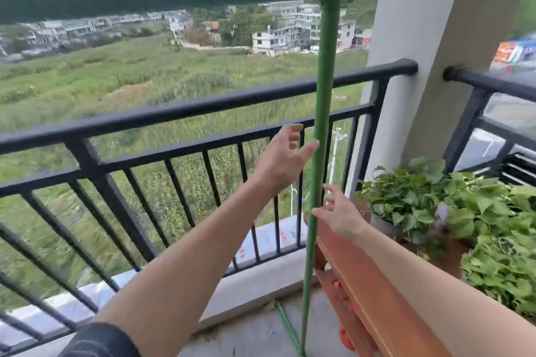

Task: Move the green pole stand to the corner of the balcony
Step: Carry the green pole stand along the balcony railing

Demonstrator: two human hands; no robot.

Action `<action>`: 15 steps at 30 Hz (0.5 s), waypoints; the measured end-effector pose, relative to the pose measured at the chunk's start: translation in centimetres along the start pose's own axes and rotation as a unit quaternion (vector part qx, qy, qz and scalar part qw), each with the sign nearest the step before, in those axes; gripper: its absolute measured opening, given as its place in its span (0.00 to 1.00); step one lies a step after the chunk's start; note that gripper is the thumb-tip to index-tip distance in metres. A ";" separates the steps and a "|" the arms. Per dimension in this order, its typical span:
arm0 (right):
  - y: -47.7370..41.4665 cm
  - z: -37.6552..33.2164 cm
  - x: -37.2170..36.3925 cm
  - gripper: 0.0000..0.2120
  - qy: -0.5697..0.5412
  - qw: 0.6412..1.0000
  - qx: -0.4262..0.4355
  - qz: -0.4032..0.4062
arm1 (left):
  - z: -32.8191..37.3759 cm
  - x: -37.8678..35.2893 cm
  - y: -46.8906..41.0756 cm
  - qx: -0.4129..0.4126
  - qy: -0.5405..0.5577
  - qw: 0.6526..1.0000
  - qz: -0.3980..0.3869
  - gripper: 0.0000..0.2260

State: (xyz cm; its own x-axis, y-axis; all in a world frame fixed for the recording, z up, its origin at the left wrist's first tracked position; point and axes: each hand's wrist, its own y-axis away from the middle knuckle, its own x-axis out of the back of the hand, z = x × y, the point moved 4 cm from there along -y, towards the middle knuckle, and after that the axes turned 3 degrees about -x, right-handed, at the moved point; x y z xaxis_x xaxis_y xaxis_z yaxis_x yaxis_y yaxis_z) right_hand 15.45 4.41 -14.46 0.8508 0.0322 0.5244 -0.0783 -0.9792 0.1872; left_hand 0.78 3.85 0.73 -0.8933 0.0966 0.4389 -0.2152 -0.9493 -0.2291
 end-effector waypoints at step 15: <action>-1.3 -1.4 -5.0 0.09 -0.015 0.975 0.157 -0.157 | 0.8 0.0 -0.8 -0.020 0.036 0.997 0.064 0.10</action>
State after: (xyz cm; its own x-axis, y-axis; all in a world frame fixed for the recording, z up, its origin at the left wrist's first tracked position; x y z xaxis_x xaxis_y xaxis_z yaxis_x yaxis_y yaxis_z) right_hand 10.61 5.83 -16.13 0.8220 0.3396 0.4572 0.3475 -0.9351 0.0699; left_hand 1.28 4.35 1.55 -0.9404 -0.0016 0.3401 -0.1123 -0.9425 -0.3149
